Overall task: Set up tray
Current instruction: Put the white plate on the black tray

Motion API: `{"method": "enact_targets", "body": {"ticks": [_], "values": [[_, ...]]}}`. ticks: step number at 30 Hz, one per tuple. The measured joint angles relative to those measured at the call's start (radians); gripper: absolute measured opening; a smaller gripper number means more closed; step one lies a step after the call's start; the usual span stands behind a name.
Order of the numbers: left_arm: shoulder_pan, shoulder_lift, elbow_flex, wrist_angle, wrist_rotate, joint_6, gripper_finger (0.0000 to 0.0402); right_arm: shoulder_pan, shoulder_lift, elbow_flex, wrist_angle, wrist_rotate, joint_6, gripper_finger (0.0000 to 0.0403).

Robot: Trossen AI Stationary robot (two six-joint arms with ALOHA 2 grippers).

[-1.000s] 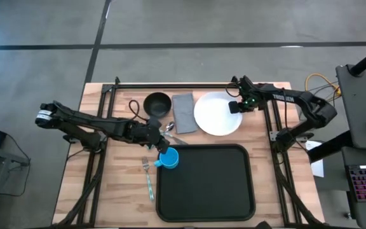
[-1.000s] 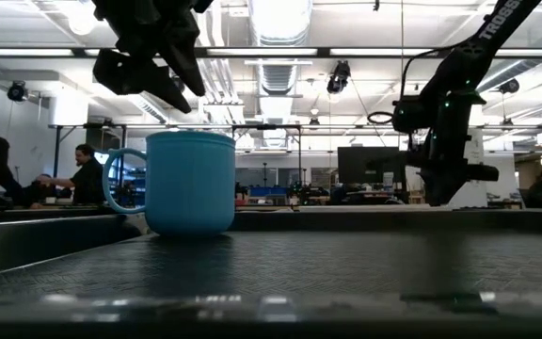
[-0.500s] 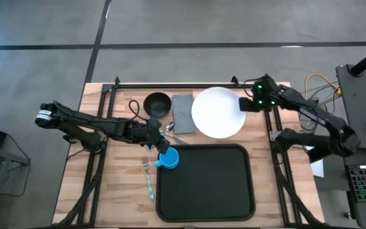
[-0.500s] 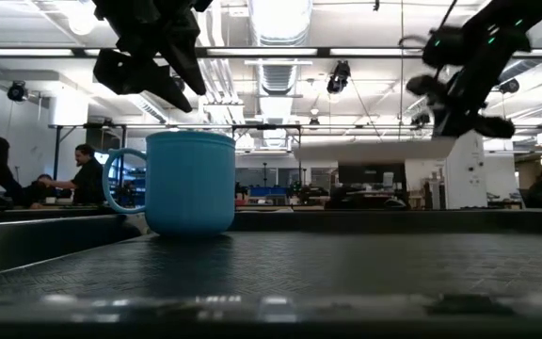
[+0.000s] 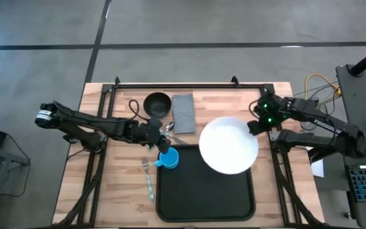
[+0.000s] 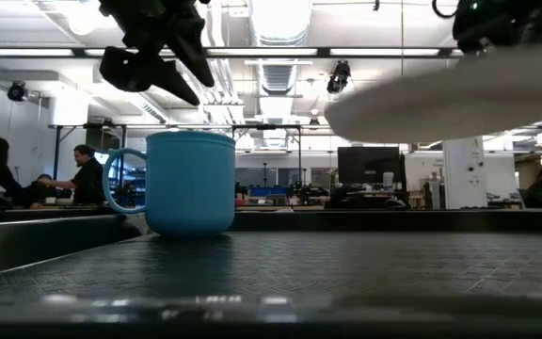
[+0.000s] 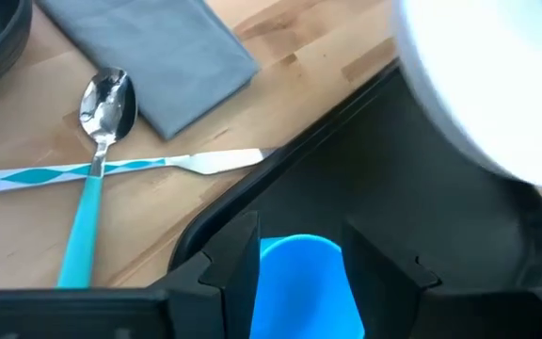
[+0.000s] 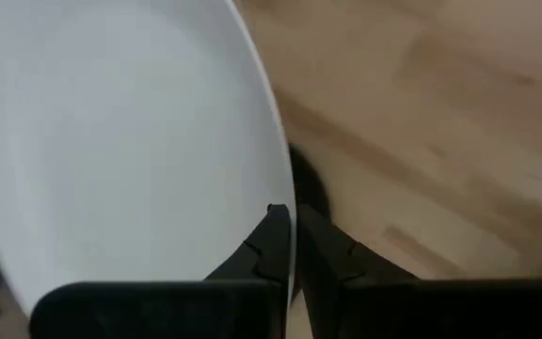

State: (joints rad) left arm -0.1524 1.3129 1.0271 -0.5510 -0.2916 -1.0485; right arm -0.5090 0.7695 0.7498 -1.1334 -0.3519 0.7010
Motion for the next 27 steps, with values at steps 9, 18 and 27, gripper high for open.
{"method": "enact_targets", "body": {"ticks": [9,18,27], "values": [[0.000,0.000,0.000,0.035,0.000,0.000,0.0131,0.297,0.145,-0.014,0.142,0.037,0.052,0.0008],[0.000,0.000,0.000,0.044,0.000,-0.001,0.0131,0.417,0.401,-0.042,0.396,-0.001,0.052,0.0009],[0.000,0.000,0.000,0.044,0.000,-0.001,0.0131,0.501,0.640,-0.042,0.656,-0.090,0.086,0.0009]]}}
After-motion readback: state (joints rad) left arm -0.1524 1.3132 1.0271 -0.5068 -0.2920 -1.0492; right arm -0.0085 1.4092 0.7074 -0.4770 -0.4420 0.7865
